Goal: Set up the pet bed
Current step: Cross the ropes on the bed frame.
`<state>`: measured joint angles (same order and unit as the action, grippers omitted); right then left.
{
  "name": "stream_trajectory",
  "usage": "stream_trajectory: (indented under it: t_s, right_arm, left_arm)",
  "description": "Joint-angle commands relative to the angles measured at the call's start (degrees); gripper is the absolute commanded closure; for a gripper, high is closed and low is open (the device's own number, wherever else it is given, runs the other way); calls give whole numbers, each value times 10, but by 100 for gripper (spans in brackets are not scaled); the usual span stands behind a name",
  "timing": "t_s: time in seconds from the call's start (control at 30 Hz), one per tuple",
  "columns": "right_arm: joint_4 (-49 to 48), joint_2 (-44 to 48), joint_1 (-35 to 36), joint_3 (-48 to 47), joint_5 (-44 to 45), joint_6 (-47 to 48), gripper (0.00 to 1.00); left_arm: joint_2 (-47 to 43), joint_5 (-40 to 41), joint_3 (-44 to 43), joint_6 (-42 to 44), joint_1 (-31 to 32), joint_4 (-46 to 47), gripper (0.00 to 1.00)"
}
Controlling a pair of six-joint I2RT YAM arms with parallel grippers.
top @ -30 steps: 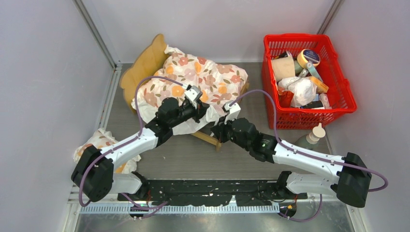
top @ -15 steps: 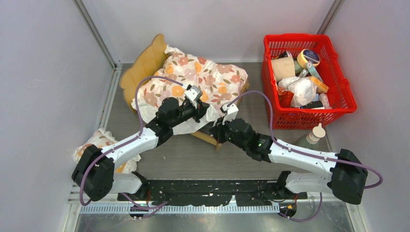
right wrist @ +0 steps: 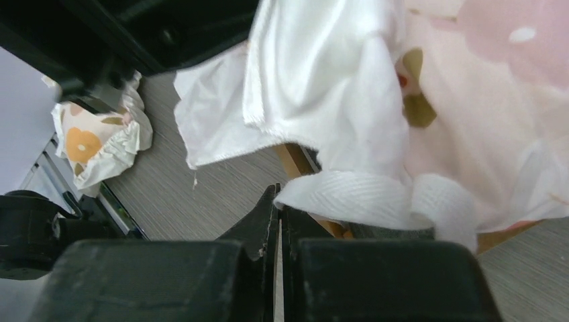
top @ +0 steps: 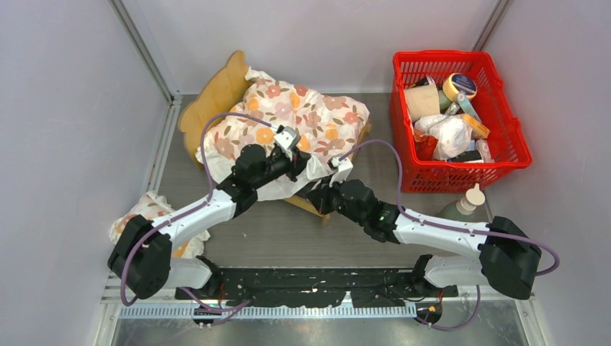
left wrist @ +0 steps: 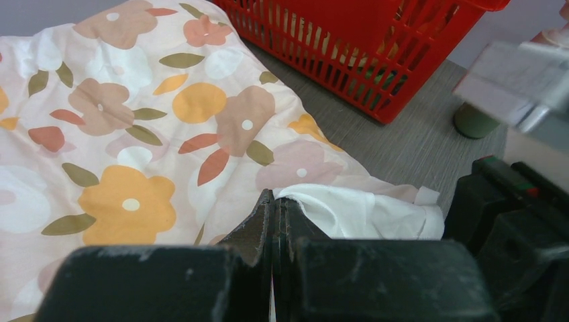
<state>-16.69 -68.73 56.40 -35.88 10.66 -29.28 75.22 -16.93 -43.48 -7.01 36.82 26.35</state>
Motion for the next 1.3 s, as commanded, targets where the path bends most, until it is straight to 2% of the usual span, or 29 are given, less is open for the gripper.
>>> stream_trajectory:
  t_s: [0.0, 0.2, 0.37, 0.57, 0.77, 0.97, 1.27]
  right_arm:
    - [-41, -21, -2, 8, -16, -22, 95]
    - [22, -6, -3, -9, -8, -30, 95]
    - [47, 32, -6, -10, 56, -8, 95]
    - [49, 41, -23, -25, -9, -49, 95]
    - [130, 46, -23, -28, -23, -115, 95]
    - [123, 76, -23, -11, -28, -123, 95]
    - [106, -5, -24, -21, -3, -94, 95]
  left_arm:
    - [3, 2, -10, 8, -7, 40, 100]
    - [-1, 0, -12, 9, -9, 38, 100]
    - [-1, 1, -8, 6, -10, 40, 100]
    - [-1, 4, -4, 5, -10, 42, 100]
    - [-4, 1, -2, 2, -10, 43, 100]
    - [-7, 1, 0, 1, -10, 42, 100]
    - [-8, 0, 4, -9, -10, 48, 100]
